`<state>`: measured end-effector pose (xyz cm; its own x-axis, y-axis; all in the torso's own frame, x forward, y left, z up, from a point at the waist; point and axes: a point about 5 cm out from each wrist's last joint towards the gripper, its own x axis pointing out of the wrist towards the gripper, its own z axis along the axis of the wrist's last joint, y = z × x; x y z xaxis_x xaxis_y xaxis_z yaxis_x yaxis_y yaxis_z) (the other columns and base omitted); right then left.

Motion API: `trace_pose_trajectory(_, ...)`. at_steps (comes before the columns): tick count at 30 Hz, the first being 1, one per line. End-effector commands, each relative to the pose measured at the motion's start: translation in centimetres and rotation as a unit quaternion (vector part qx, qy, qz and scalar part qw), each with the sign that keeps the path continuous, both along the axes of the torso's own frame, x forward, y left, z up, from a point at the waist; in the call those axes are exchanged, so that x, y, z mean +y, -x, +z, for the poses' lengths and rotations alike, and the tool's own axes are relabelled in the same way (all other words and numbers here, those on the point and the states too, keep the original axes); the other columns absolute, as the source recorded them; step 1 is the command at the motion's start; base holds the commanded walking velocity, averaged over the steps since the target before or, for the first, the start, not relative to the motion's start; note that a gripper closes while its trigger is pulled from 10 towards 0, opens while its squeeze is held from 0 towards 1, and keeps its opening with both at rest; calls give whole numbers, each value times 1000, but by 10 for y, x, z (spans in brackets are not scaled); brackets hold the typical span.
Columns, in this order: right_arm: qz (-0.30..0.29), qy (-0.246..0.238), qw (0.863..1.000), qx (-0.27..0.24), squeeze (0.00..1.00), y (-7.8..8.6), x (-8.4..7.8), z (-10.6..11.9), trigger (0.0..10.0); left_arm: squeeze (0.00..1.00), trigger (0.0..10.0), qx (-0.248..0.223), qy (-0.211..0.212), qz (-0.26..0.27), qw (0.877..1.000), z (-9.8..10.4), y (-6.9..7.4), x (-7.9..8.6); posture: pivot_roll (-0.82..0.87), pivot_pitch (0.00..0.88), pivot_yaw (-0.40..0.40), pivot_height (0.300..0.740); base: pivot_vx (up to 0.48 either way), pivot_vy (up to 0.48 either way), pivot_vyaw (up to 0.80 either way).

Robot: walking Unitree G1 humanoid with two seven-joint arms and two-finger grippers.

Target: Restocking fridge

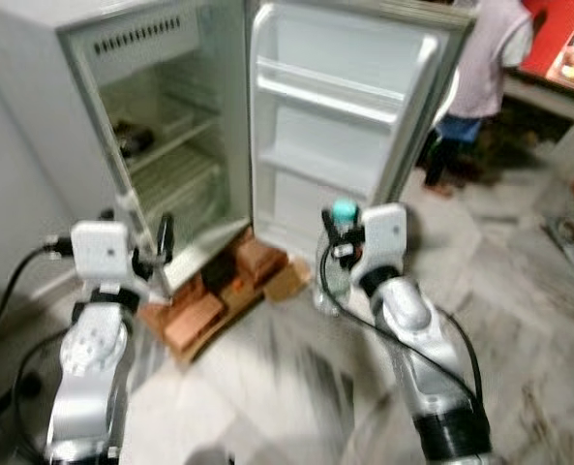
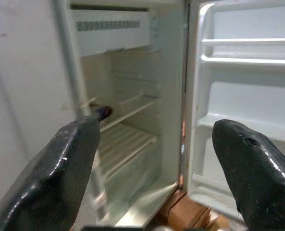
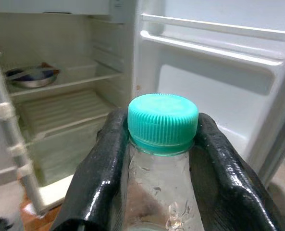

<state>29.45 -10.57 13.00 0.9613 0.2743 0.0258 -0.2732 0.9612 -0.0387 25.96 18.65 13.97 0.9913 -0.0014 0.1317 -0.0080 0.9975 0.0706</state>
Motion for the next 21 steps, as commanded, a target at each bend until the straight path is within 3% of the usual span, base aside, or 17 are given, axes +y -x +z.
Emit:
trace_pose_trajectory(1, -29, 7, 1000, -11, 0, -3, -14, 4, 10000, 0, 10000, -6, 0, -18, 1000, 4, -1, -8, 81, 12, -38, 740, 454, 0, 0)
trace_pose_trajectory(5, -40, 4, 999, -3, 0, -3, -17, 0, 10000, 0, 10000, 3, 8, -13, 1000, 2, -2, -8, 80, 14, -36, 740, 398, 163, 0)
trace_pose_trajectory(21, -44, 3, 999, 5, 0, -5, -17, -3, 10000, 0, 10000, 8, 6, -15, 1000, 1, -4, -11, 87, 8, -40, 740, 292, 381, 0)
